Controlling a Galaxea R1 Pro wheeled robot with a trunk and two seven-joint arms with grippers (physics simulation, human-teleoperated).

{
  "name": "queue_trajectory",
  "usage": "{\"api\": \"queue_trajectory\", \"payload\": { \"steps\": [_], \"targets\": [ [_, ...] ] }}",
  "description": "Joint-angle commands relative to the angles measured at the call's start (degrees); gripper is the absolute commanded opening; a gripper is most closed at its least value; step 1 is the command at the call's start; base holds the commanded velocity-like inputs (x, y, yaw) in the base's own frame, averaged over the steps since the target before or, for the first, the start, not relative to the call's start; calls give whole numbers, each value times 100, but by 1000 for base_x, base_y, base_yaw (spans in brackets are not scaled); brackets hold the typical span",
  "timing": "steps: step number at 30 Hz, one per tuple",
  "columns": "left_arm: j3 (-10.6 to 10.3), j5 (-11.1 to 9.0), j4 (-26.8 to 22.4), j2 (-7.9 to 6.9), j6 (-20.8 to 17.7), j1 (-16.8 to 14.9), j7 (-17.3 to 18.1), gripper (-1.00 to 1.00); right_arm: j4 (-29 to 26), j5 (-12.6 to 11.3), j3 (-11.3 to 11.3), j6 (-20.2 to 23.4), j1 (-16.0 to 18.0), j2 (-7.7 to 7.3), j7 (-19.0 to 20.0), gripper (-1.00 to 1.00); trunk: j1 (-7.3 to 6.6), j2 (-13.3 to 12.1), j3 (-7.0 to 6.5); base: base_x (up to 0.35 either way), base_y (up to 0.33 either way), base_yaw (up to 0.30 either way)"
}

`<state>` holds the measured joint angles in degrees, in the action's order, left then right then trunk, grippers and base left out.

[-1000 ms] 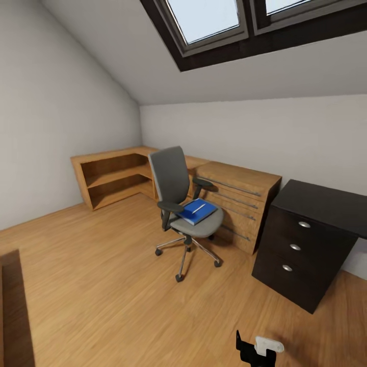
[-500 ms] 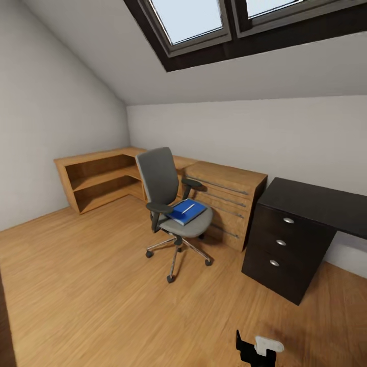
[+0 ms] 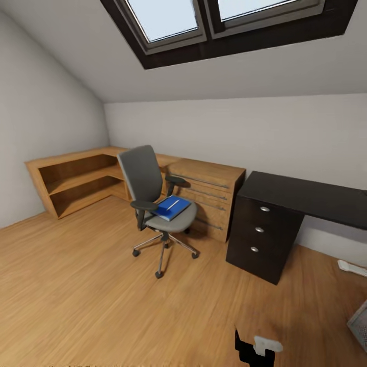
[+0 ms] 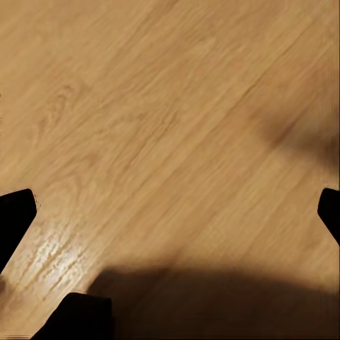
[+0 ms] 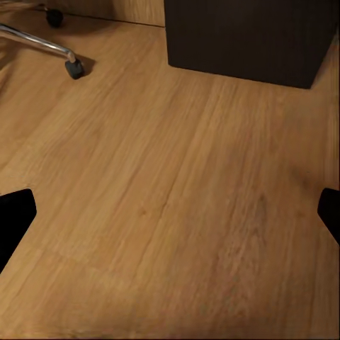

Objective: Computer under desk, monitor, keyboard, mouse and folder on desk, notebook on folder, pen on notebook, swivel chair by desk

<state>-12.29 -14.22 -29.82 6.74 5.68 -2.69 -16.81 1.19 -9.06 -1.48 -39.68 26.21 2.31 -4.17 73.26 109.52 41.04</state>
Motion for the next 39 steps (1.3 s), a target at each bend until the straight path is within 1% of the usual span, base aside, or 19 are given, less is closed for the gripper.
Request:
{"api": "queue_trajectory", "payload": {
  "steps": [1, 14, 20, 39],
  "targets": [
    [-46, -59, 2, -6, 28, -4, -41, 100, 13, -8, -12, -25, 7, 5, -4, 100, -4, 3, 12, -273, 153, -198],
    [-82, -55, 2, -6, 27, -4, -41, 100, 20, -8, -10, -23, 7, 23, -4, 100, -4, 3, 106, -303, 133, -170],
    [-89, -55, 2, -6, 25, -4, -41, 100, 21, -8, -11, -23, 7, 19, -4, 100, -4, 3, 139, -326, 42, -226],
    [-90, -55, 2, -6, 22, -4, -41, 100, 21, -8, -19, -23, 7, 15, 19, 100, -4, 3, 147, -335, 1, -290]
  ]
}}
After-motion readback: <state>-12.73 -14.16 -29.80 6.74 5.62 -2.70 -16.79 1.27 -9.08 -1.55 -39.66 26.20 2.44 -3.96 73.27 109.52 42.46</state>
